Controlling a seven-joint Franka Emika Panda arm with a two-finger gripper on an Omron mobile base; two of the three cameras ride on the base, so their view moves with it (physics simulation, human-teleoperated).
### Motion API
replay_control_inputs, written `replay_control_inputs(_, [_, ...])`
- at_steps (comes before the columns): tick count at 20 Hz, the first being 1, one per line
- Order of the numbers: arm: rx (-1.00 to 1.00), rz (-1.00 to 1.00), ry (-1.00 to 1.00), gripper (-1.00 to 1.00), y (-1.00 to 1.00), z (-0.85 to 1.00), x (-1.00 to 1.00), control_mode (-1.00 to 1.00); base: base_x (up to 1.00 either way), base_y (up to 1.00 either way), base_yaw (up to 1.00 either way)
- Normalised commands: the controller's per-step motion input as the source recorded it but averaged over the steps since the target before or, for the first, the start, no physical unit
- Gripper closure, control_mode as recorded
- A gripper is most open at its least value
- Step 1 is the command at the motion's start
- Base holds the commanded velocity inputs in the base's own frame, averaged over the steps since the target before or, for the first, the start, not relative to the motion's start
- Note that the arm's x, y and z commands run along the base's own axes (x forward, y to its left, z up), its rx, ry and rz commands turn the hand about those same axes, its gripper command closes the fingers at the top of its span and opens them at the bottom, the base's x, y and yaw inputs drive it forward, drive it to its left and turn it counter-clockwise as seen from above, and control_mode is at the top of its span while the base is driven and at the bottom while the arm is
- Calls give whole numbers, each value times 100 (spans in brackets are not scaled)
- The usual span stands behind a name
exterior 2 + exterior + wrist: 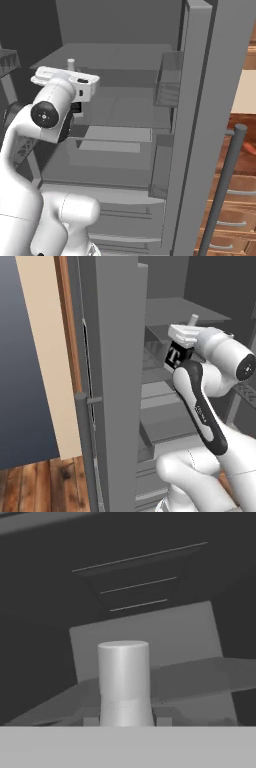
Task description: Place the liquor and beer on the top shelf of the fridge to keep them out of children's reach, and place the sweet potato on lower shelves for easy access.
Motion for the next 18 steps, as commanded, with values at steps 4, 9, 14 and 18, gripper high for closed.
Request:
replay_control_inputs(4, [-5,0,0,100,0,48,5,-100,0,0,0])
replay_control_inputs(9, [-5,0,0,100,-16,45,13,-100,0,0,0])
replay_control_inputs(14, [-6,0,0,100,-9,46,24,-100,0,0,0])
replay_control_inputs(18, [-3,0,0,100,-1,42,29,-100,0,0,0])
